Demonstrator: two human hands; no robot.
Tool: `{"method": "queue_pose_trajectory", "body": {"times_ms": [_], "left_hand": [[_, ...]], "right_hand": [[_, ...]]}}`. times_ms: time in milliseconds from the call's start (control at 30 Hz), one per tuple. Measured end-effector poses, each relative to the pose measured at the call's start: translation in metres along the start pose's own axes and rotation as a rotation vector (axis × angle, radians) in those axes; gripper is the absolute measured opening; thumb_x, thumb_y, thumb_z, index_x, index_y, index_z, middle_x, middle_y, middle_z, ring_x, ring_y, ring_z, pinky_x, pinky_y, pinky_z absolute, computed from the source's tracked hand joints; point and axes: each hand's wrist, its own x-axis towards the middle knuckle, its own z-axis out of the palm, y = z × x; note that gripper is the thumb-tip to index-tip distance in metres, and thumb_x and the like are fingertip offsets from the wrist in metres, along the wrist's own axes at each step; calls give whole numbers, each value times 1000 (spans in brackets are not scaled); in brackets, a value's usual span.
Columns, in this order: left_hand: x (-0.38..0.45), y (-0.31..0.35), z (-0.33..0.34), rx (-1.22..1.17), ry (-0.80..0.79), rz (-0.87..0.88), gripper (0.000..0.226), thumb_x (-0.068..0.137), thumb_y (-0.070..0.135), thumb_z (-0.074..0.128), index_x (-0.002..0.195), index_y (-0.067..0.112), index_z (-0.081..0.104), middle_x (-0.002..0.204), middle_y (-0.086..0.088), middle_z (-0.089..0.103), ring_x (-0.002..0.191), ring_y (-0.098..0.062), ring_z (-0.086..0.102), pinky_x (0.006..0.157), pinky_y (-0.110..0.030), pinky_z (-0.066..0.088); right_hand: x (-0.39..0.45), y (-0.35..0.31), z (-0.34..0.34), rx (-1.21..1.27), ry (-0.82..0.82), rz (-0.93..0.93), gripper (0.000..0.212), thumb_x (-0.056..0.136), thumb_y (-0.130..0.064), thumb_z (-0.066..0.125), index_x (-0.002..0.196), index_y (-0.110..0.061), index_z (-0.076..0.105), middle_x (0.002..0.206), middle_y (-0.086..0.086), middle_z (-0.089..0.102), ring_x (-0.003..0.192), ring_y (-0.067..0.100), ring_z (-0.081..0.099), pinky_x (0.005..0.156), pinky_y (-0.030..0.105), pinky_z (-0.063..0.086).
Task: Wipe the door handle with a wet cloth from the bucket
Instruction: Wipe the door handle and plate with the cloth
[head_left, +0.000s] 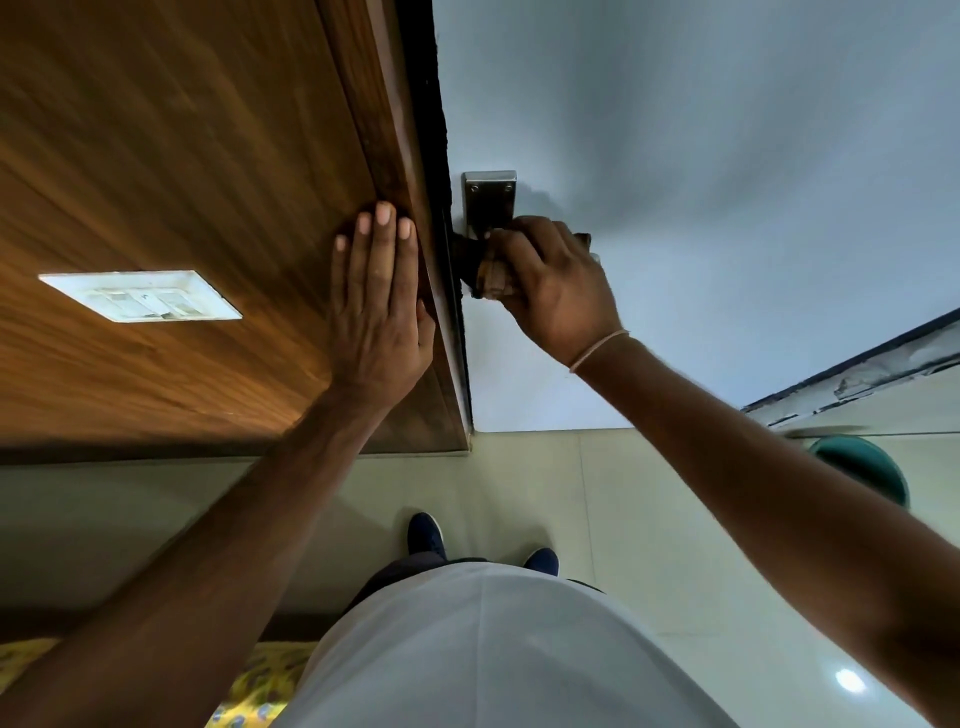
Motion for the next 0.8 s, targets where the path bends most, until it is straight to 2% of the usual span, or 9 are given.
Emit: {"method": "queue_pose_trajectory", "body": {"times_ms": [67, 100, 167, 333, 467, 567, 667, 733, 800], "left_hand": [[0, 2, 0, 2, 0, -12, 100, 94, 12, 73, 171, 5, 10, 170, -23, 33, 160, -38, 27, 133, -54, 28], [0, 2, 0, 2, -4, -17, 98, 95, 14, 73, 171, 5, 11, 170, -24, 33, 160, -38, 27, 133, -54, 29], [1, 3, -1, -8, -12, -22, 93, 99, 22, 72, 170, 3, 15, 170, -25, 34, 160, -38, 27, 133, -55, 29], [2, -1, -2, 6, -22, -17, 94, 104, 37, 73, 170, 4, 15, 169, -26, 33, 159, -41, 28, 134, -53, 26], [5, -9, -5, 7, -80, -30, 110, 95, 55, 79, 169, 2, 19, 170, -28, 31, 160, -42, 26, 136, -50, 17], [4, -10, -4, -4, -103, -24, 117, 92, 60, 79, 170, 3, 13, 172, -27, 27, 161, -43, 25, 137, -51, 15], [3, -7, -1, -12, -88, -44, 115, 94, 63, 76, 170, 3, 13, 171, -29, 30, 161, -43, 27, 136, -53, 18], [3, -6, 1, -16, -72, -51, 115, 94, 62, 76, 170, 3, 14, 170, -29, 32, 161, -43, 28, 136, -54, 21], [3, -7, 1, -18, -74, -48, 115, 92, 59, 79, 169, 2, 16, 171, -28, 31, 161, -44, 28, 135, -55, 22]], "right_hand": [[-14, 15, -12, -38, -54, -51, 62, 101, -51, 68, 147, -10, 62, 139, 15, 66, 124, 37, 63, 99, 48, 54], [-19, 19, -16, -52, -53, -59, 65, 103, -56, 61, 151, -12, 59, 142, 14, 65, 128, 36, 62, 105, 48, 51], [-23, 21, -15, -71, -24, -44, 58, 108, -50, 54, 155, -16, 56, 145, 13, 65, 129, 36, 61, 108, 48, 48], [-1, -15, 5, -63, 21, 62, 47, 98, -24, 63, 145, -19, 66, 125, 14, 72, 111, 41, 68, 97, 48, 53], [-4, 1, -5, -13, 5, 50, 45, 97, -27, 69, 142, -21, 68, 121, 10, 74, 105, 38, 70, 93, 45, 53], [-18, 21, -20, 2, 38, 162, 42, 95, -30, 74, 138, -25, 71, 119, 5, 75, 103, 35, 70, 92, 44, 53], [-6, 2, -17, 35, 60, 293, 41, 87, -18, 76, 128, -22, 75, 109, 6, 79, 96, 38, 72, 85, 42, 55], [8, -25, -11, 37, 46, 302, 39, 80, -11, 74, 119, -15, 74, 97, 8, 78, 88, 39, 71, 79, 41, 54], [15, -37, -9, 36, 19, 268, 39, 80, -13, 73, 118, -12, 71, 97, 10, 75, 88, 40, 70, 82, 43, 53]]}}
